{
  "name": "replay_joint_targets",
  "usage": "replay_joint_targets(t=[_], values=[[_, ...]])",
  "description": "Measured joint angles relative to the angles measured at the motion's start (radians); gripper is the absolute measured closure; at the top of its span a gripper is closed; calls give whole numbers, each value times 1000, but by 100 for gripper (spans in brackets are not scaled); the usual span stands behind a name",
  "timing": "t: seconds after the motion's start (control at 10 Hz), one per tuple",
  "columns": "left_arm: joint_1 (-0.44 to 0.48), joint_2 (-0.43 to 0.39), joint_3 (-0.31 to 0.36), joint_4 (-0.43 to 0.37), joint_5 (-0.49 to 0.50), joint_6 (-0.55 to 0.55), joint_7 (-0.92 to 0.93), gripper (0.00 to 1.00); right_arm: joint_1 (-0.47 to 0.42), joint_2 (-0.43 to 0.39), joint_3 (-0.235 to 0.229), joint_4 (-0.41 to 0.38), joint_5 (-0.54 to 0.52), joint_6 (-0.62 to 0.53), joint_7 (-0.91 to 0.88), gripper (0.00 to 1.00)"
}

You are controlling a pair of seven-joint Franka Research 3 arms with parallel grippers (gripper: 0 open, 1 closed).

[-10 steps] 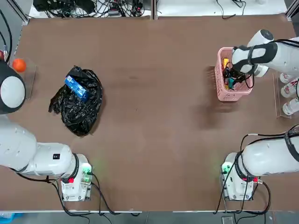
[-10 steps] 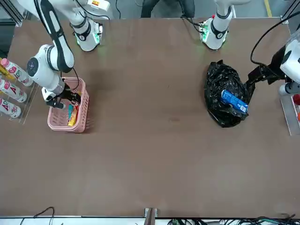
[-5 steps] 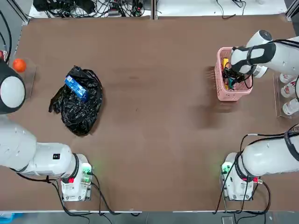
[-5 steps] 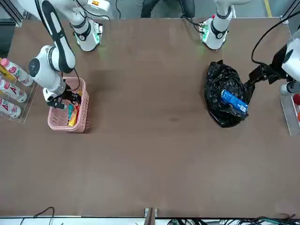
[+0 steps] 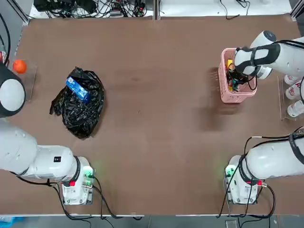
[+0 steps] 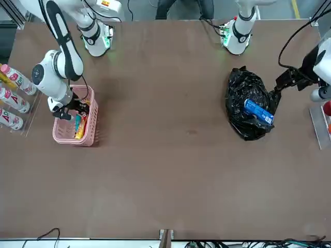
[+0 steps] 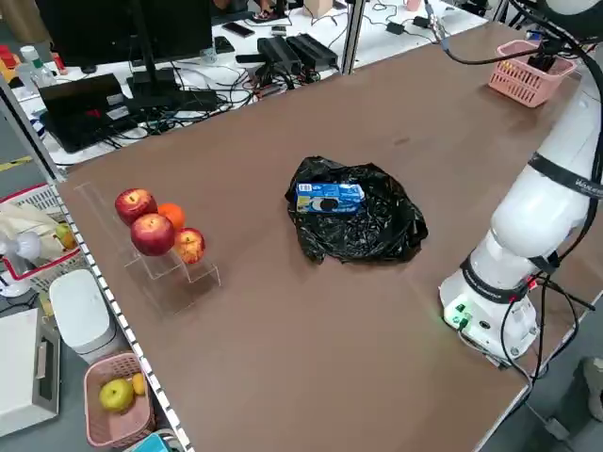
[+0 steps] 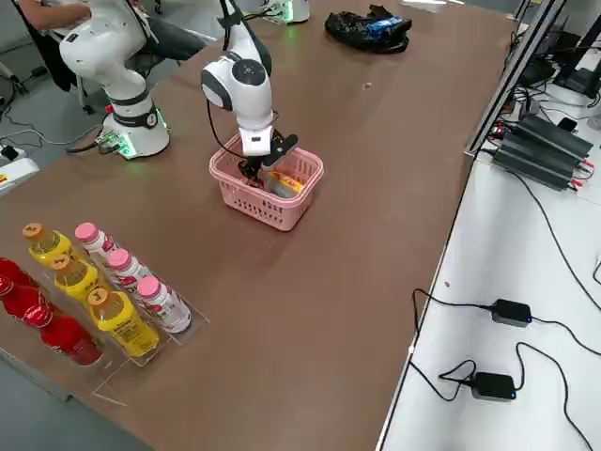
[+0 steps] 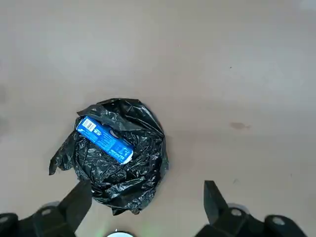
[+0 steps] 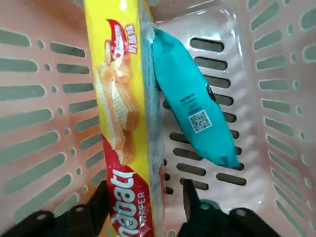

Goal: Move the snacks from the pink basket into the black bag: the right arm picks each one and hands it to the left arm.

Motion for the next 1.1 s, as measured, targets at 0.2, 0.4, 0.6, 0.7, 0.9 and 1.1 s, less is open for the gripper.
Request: replay_joint_targets(t=[0.2,0.4,0.6,0.7,0.9,1.1], values=[[0,-4,1,1,0,-34,0,0,2,0,0,0,0,0,0,42],[7,-5,1,1,0,-39,1,0,4,0,1,0,1,0,0,47],[13,-5,1,1,0,-40,4,0,4,0,1,0,1,0,-4,58],[13,-5,1,1,0,-40,4,0,4,0,1,0,1,0,-7,68],[14,-5,1,1,0,-41,2,0,4,0,1,0,1,-1,-12,72],[14,-5,1,1,0,-42,1,0,5,0,2,5,1,-13,-19,75]])
